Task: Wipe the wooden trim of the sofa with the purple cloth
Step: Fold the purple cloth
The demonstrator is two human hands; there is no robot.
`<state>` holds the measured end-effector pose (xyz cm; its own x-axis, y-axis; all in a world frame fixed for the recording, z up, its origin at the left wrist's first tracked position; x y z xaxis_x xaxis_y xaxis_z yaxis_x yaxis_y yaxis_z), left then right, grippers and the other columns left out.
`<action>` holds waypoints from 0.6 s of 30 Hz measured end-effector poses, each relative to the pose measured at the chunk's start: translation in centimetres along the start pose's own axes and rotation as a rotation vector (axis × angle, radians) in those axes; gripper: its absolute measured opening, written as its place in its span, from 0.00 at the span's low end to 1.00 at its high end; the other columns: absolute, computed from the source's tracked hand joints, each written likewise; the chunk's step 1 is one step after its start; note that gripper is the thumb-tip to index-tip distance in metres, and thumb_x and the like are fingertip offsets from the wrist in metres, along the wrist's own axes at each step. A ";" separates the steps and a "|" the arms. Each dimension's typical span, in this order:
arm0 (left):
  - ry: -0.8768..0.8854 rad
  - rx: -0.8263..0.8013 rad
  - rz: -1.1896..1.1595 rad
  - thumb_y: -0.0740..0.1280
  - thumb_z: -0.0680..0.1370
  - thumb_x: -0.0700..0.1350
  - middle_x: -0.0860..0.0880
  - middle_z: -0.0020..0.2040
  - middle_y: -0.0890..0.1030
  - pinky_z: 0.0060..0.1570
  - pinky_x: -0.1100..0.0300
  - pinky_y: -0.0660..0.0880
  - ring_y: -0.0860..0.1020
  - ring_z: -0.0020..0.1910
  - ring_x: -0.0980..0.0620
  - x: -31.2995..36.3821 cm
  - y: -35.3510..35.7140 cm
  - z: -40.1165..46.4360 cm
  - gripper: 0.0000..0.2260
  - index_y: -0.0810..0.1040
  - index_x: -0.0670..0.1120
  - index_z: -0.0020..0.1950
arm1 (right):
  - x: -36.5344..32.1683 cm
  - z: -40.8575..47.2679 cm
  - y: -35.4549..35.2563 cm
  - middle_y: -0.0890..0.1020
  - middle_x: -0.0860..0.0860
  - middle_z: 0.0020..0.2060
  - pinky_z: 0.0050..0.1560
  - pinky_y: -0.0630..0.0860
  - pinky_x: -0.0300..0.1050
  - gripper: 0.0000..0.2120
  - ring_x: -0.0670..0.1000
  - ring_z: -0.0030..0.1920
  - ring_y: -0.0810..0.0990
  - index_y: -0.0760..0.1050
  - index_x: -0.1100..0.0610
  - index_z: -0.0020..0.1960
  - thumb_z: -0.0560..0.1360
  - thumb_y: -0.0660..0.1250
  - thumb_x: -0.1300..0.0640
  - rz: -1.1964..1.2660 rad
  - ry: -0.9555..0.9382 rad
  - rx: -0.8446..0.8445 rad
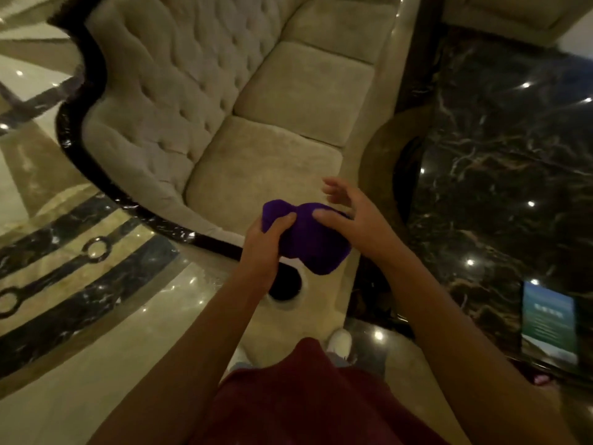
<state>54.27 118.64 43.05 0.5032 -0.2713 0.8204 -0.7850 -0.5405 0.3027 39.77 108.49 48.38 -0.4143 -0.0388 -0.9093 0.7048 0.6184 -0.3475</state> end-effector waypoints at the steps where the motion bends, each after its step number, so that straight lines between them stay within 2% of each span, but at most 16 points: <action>1: 0.003 -0.006 -0.011 0.71 0.81 0.43 0.45 0.54 0.88 0.55 0.48 0.83 0.86 0.55 0.45 -0.7 3.5 0.2 0.08 0.82 0.47 0.59 | 3.3 -1.3 -4.2 0.76 0.42 0.67 0.69 0.75 0.48 0.38 0.40 0.66 0.76 0.68 0.38 0.72 0.66 0.72 0.28 0.082 0.105 0.064; 2: 0.008 -0.003 -0.011 0.70 0.81 0.42 0.44 0.55 0.88 0.54 0.50 0.83 0.86 0.56 0.45 -1.3 6.6 0.4 0.09 0.82 0.45 0.61 | 6.2 -2.6 -7.4 0.78 0.43 0.66 0.71 0.74 0.53 0.41 0.41 0.65 0.77 0.70 0.40 0.70 0.63 0.71 0.23 0.144 0.187 0.088; 3: 0.019 0.014 -0.018 0.69 0.81 0.42 0.43 0.56 0.88 0.52 0.52 0.83 0.86 0.56 0.45 -1.4 6.1 0.3 0.10 0.82 0.44 0.62 | 7.9 -3.0 -7.0 0.80 0.44 0.65 0.72 0.73 0.57 0.43 0.44 0.65 0.78 0.73 0.42 0.68 0.60 0.70 0.20 0.200 0.241 0.058; 5: 0.035 -0.052 -0.015 0.69 0.82 0.42 0.44 0.55 0.88 0.49 0.55 0.83 0.86 0.56 0.46 -2.7 12.8 0.8 0.11 0.81 0.42 0.64 | 12.8 -5.8 -12.2 0.82 0.48 0.65 0.74 0.71 0.63 0.46 0.50 0.67 0.80 0.76 0.47 0.69 0.60 0.70 0.20 0.349 0.300 0.062; 6: 0.039 -0.068 -0.017 0.69 0.82 0.42 0.44 0.56 0.88 0.49 0.56 0.83 0.86 0.57 0.46 -2.6 12.8 0.8 0.12 0.81 0.42 0.64 | 13.6 -6.1 -11.3 0.82 0.49 0.66 0.74 0.70 0.63 0.45 0.52 0.68 0.80 0.76 0.48 0.70 0.62 0.71 0.22 0.418 0.301 0.024; 8: 0.069 -0.116 0.018 0.70 0.82 0.44 0.44 0.59 0.87 0.55 0.53 0.83 0.85 0.59 0.46 -3.3 18.5 1.3 0.14 0.80 0.43 0.67 | 15.6 -7.7 -15.4 0.82 0.49 0.67 0.73 0.72 0.60 0.39 0.51 0.69 0.79 0.76 0.47 0.70 0.67 0.73 0.26 0.506 0.283 0.047; 10: 0.107 -0.162 0.091 0.72 0.79 0.49 0.46 0.61 0.86 0.60 0.49 0.81 0.84 0.62 0.47 -3.1 21.6 1.6 0.17 0.80 0.47 0.67 | 16.0 -8.0 -17.0 0.82 0.49 0.68 0.67 0.77 0.54 0.33 0.52 0.69 0.79 0.77 0.46 0.69 0.70 0.74 0.31 0.585 0.266 0.084; 14: 0.178 -0.267 0.261 0.73 0.79 0.52 0.48 0.59 0.87 0.58 0.53 0.83 0.85 0.60 0.50 -3.7 28.2 2.6 0.16 0.81 0.50 0.65 | 16.8 -7.8 -21.0 0.84 0.47 0.62 0.57 0.82 0.46 0.27 0.51 0.64 0.83 0.80 0.41 0.64 0.68 0.81 0.39 0.624 0.254 0.112; 16: 0.174 -0.273 0.271 0.74 0.77 0.55 0.49 0.58 0.87 0.56 0.55 0.84 0.85 0.59 0.51 -4.0 29.3 3.5 0.18 0.81 0.50 0.65 | 17.2 -7.5 -21.7 0.85 0.46 0.60 0.55 0.83 0.45 0.27 0.50 0.62 0.84 0.81 0.40 0.62 0.65 0.83 0.40 0.633 0.272 0.109; 18: 0.162 -0.263 0.296 0.76 0.75 0.57 0.50 0.58 0.87 0.56 0.55 0.83 0.85 0.59 0.51 -4.2 30.2 4.7 0.20 0.82 0.51 0.63 | 17.9 -7.4 -22.1 0.86 0.48 0.59 0.54 0.83 0.44 0.32 0.51 0.61 0.85 0.80 0.44 0.64 0.63 0.84 0.40 0.657 0.299 0.086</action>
<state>30.21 99.70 46.45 0.1954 -0.2438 0.9499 -0.9631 -0.2306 0.1389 12.53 99.94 41.42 -0.0204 0.5431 -0.8394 0.8997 0.3761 0.2215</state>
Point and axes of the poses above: each hand's wrist, its own z-axis towards the middle knuckle, its own y-axis out of the palm, x = y × z, the point moved 9 cm from there along z, towards the middle knuckle
